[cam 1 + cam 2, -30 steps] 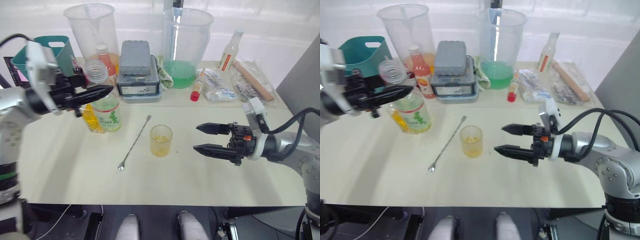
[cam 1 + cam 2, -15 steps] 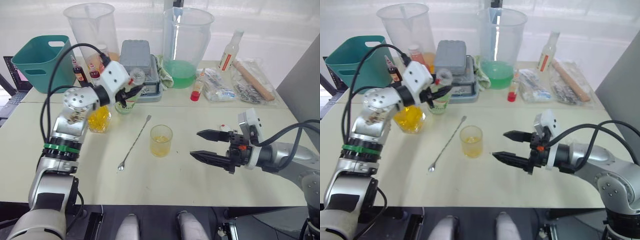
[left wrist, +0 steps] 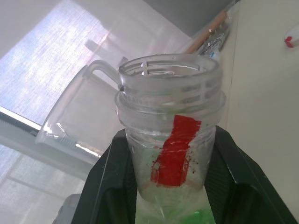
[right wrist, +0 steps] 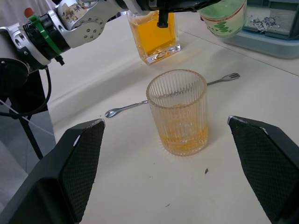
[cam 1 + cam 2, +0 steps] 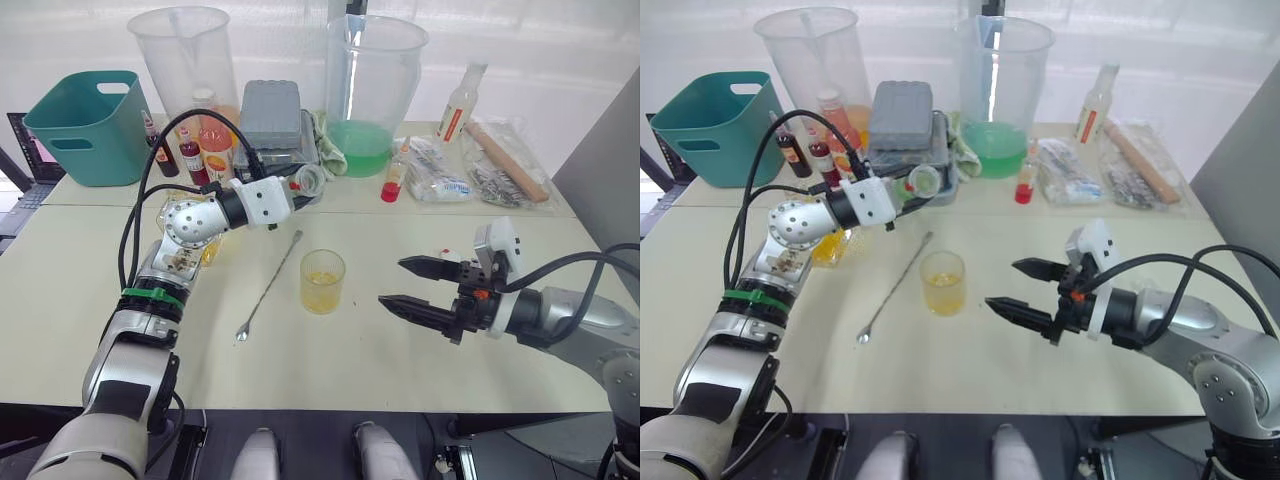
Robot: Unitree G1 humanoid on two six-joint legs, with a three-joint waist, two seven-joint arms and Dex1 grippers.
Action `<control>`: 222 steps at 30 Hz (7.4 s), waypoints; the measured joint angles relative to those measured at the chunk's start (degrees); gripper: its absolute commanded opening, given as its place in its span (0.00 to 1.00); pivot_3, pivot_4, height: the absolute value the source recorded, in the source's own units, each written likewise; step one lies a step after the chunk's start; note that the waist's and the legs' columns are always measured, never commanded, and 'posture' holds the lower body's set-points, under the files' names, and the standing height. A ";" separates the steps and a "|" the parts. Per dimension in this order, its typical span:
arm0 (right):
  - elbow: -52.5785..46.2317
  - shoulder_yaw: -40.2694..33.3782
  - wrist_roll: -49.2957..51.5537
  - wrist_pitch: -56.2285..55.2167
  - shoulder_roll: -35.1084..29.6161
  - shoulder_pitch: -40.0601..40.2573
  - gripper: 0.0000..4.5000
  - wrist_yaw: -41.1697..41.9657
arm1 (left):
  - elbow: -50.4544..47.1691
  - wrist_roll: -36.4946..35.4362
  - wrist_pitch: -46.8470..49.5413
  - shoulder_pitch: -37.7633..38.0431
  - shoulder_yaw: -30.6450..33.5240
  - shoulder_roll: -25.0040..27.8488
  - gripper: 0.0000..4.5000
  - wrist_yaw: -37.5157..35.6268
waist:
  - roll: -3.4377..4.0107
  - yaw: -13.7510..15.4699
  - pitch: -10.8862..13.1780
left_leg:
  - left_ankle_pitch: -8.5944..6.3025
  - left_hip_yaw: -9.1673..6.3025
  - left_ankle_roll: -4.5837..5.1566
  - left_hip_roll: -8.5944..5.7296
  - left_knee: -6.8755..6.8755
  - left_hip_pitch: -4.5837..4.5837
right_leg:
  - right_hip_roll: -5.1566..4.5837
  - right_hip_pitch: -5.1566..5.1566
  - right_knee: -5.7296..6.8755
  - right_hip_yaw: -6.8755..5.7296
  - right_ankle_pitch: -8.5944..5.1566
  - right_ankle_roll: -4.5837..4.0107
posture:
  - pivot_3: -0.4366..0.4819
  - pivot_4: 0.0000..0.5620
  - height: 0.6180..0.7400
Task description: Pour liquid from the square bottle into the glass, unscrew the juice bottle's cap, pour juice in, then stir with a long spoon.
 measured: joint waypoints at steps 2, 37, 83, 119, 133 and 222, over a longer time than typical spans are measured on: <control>-0.11 0.00 0.00 -0.12 0.04 0.31 1.00 -0.43 | 1.23 1.43 -3.28 0.00 -0.28 0.02 0.33 0.68 | 0.00 0.00 0.00 | 0.00 0.00 0.00 0.00 0.00 0.00 | 0.00 0.00 0.00 0.00 0.00 0.00 | 0.48 0.27 0.99; 0.38 2.41 -2.57 -3.18 0.58 0.26 1.00 -1.95 | 10.77 35.14 -25.17 -0.87 -7.31 6.65 0.33 33.82 | 0.00 0.03 0.00 | 0.00 -0.01 -0.01 0.00 0.03 0.05 | 0.00 0.04 0.07 0.00 0.11 -0.05 | 0.48 0.27 0.99; 0.89 3.89 -4.61 -4.12 1.19 0.59 1.00 0.84 | 6.41 45.71 -23.69 -2.88 -12.91 9.79 0.33 47.66 | -0.01 0.04 -0.01 | 0.01 -0.01 -0.02 -0.01 0.04 0.08 | 0.00 0.04 0.14 -0.01 0.25 -0.25 | 0.48 0.27 0.99; 2.13 5.06 -5.10 -4.21 1.19 -1.03 1.00 3.27 | -4.78 11.88 -10.81 4.62 -9.58 7.70 0.33 17.69 | 0.00 -0.15 -0.02 | 0.02 -0.01 -0.02 -0.01 0.09 0.14 | 0.00 0.07 0.24 0.00 0.27 -0.28 | 0.48 0.27 0.99; 6.66 9.02 -5.59 -4.22 1.24 -7.70 1.00 8.56 | -31.15 -18.58 41.82 12.90 9.23 3.60 0.33 10.65 | 0.00 -0.59 -0.02 | 0.02 -0.07 -0.01 0.00 0.17 0.31 | 0.06 0.06 0.61 0.01 0.21 -0.24 | 0.48 0.27 0.99; 17.02 13.37 -11.28 -3.27 7.61 -20.46 1.00 19.79 | -5.09 -29.36 37.03 -1.70 36.17 19.99 1.00 6.51 | -0.07 -0.37 -0.03 | 0.03 -0.14 -0.05 0.13 0.05 0.25 | 0.16 -0.08 0.68 -0.12 0.03 -0.52 | 0.48 0.27 0.99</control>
